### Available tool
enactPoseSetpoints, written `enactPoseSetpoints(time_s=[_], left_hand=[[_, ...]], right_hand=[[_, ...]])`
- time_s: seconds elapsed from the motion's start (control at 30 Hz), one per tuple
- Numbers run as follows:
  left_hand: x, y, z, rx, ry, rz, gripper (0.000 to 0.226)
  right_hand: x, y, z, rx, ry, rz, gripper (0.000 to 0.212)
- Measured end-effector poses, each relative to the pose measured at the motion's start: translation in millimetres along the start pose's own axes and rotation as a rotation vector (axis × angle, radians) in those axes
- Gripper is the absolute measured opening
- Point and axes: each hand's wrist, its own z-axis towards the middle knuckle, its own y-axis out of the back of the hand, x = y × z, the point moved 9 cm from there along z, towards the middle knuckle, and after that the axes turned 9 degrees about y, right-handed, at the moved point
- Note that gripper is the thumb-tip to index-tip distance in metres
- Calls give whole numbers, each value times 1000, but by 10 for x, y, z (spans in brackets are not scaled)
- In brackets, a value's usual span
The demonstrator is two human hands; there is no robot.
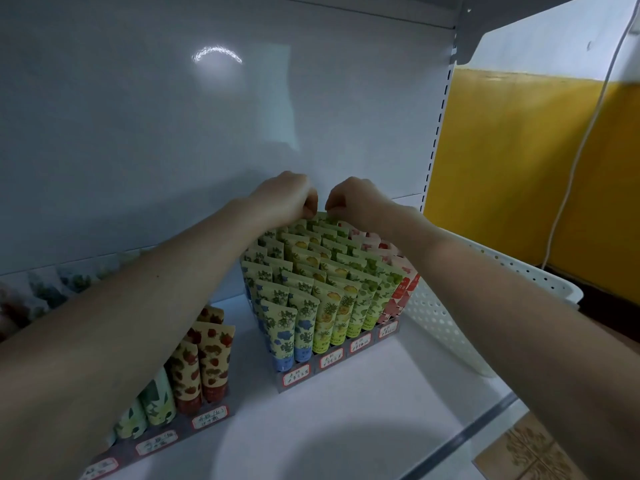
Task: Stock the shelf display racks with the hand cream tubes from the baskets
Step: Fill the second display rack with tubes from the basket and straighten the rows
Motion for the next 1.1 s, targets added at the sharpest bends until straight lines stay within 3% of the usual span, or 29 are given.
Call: enactPoseSetpoints(time_s=[0.53,1.1], left_hand=[[-340,266,-121,-196,-45,-141,22],[-393,-139,224,-29,7,-45,21]], right_hand=[[-399,621,-355,-183,-63,67,18],[-598,67,11,-13,-105,72,20]])
